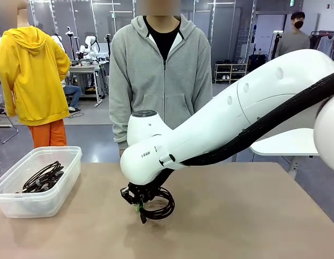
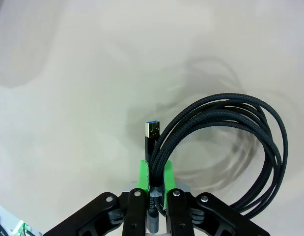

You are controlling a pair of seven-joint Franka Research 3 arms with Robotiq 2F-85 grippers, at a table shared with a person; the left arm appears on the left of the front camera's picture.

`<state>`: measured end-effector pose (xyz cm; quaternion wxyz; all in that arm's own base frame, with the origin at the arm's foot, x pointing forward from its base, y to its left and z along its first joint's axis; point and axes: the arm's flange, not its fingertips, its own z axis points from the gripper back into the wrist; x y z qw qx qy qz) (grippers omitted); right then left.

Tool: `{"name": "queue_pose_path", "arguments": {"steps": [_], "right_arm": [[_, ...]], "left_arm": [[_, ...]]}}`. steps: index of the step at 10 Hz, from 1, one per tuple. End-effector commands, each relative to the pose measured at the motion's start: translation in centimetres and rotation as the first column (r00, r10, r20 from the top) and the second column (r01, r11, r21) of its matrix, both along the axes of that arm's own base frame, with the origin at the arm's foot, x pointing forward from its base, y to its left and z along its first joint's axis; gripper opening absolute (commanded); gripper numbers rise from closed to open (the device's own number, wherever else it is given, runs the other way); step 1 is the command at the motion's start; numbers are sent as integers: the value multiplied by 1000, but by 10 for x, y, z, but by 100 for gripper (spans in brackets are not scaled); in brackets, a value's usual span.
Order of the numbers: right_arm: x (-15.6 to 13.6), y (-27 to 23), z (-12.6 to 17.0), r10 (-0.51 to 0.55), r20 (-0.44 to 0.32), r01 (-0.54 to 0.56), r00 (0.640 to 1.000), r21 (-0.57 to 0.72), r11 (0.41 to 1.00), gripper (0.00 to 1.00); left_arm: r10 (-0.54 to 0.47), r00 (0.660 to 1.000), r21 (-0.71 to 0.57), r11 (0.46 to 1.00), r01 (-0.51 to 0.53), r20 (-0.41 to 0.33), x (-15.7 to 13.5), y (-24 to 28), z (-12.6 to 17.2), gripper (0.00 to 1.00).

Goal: Organize and store the cables.
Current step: Place the USB Extension Cable into the Organizing box.

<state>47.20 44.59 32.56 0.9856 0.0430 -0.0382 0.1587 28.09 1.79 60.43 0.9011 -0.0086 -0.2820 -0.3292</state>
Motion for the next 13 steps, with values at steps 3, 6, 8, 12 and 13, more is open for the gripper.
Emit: {"name": "queue_pose_path", "arguments": {"steps": [3,6,8,12,13], "right_arm": [[1,-2,6,-7,16,7,1000,18,1000,44],[-3,-8,14,1,29,-2,1000,22,1000,94],[-9,-33,37,16,46,-20,999,85,996,100],[-47,-192,114,153,58,-162,987,196,967,100],[-58,-234,128,172,98,-191,980,237,953,100]], "left_arm": [[24,1000,13,1000,-23,-6,-2,-1,2,100],[24,1000,13,1000,-23,-6,-2,-1,2,100],[24,1000,13,1000,-23,-6,-2,-1,2,100],[24,1000,13,1000,-23,-6,-2,-1,2,100],[24,1000,13,1000,-23,-6,-2,-1,2,100]]}}
